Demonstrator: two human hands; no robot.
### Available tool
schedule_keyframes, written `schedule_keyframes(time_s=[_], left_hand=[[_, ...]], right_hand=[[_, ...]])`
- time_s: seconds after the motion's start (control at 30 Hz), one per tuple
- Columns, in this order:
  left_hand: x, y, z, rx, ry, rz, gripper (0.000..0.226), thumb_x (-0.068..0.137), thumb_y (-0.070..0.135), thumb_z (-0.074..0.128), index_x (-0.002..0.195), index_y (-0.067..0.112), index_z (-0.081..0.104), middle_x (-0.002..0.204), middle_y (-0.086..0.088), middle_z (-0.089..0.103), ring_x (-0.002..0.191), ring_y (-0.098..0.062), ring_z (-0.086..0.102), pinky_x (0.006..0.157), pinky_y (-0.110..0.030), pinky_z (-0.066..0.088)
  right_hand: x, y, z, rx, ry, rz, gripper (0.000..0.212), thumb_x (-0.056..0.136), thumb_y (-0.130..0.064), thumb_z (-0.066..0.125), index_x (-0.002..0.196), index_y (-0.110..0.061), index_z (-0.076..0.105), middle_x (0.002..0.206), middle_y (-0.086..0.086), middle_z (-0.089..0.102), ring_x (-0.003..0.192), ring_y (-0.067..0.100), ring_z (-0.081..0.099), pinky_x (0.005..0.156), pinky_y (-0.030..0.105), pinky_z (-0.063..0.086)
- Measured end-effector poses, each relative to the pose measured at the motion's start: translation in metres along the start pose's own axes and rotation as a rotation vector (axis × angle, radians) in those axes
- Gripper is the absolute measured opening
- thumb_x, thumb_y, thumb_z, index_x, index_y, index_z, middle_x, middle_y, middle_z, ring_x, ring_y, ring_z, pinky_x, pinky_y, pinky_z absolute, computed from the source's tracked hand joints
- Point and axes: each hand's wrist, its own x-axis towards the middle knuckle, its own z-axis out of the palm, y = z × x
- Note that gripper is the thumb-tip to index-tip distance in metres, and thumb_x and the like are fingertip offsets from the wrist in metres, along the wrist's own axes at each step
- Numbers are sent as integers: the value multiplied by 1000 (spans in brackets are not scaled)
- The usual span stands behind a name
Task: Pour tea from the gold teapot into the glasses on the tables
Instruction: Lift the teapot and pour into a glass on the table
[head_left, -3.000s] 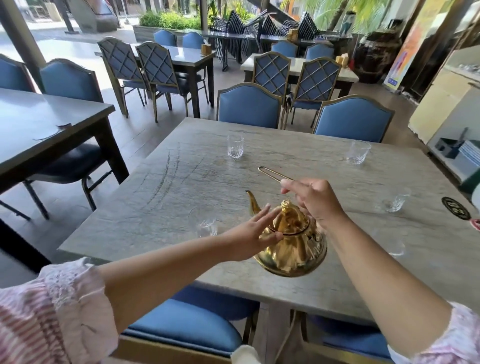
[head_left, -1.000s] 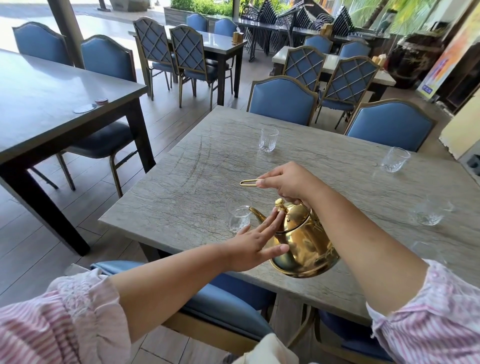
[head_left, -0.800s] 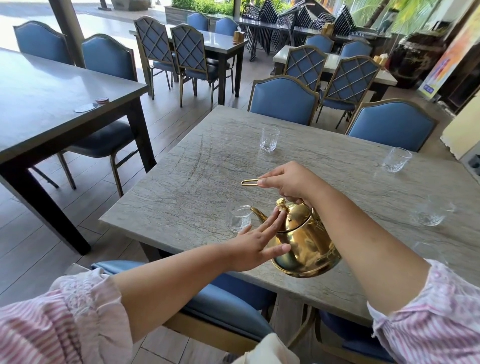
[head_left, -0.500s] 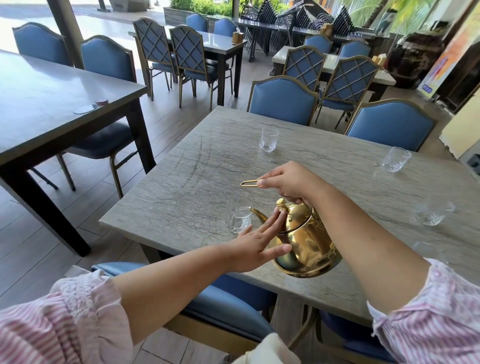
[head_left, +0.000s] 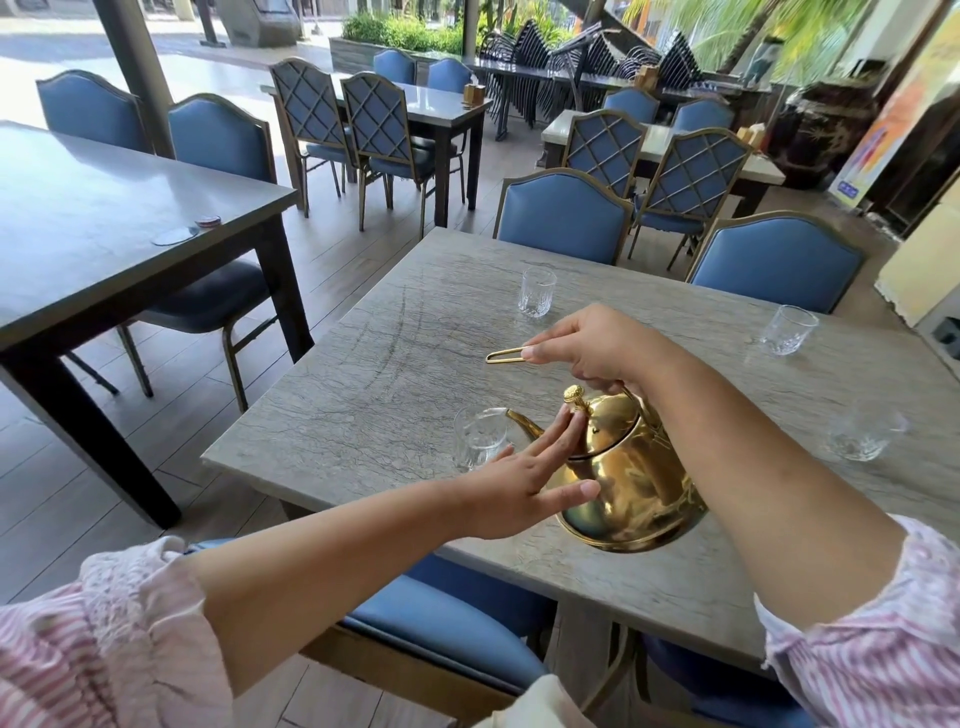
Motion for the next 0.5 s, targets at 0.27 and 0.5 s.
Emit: schedule_keyframes(time_s=[0.27, 0.5], left_hand=[[1, 2, -1, 5, -25, 6, 73, 92, 59, 27, 141, 37, -22, 152, 15, -25, 145, -11, 2, 118, -44, 0], [3, -11, 8, 79, -73, -48, 74, 91, 61, 27, 142, 37, -21, 154, 13, -23, 145, -17, 8, 118, -47, 5]], right_hand=[[-2, -1, -1, -45, -1, -13, 25, 88, -26, 67, 110, -15, 71, 53, 1, 38, 39, 10, 27, 31, 15, 23], [7, 25, 16, 94, 21, 15, 20, 86, -25, 69, 103, -15, 73, 42, -3, 32, 27, 5, 22, 33, 14, 20]])
